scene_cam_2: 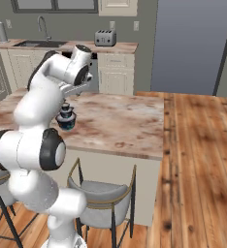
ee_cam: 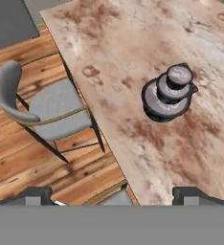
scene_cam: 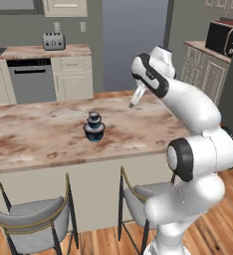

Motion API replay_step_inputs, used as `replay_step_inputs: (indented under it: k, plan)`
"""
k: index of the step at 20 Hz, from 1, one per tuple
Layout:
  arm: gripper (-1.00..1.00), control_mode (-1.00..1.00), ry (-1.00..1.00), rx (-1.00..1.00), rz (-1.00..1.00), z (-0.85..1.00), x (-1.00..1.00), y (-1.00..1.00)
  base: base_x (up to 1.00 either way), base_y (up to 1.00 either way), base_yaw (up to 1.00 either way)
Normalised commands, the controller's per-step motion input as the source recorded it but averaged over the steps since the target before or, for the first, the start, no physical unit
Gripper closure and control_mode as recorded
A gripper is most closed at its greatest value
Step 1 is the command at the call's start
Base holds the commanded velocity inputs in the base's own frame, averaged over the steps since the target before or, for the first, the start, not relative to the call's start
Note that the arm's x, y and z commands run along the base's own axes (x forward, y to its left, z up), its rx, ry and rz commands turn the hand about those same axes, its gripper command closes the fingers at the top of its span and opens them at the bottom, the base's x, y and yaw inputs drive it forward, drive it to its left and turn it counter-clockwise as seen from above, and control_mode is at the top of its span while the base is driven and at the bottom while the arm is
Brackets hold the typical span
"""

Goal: Stack the yogurt containers by placing the smaller containers on top of the larger containers.

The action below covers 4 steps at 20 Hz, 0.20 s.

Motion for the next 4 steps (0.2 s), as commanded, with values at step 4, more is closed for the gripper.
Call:
replay_step_inputs:
  k: [4]
  plan:
    - [-1.00, -1.00, -0.02, 0.06, 0.00, 0.03, -0.99, -0.35, 0.00, 0.00, 0.00]
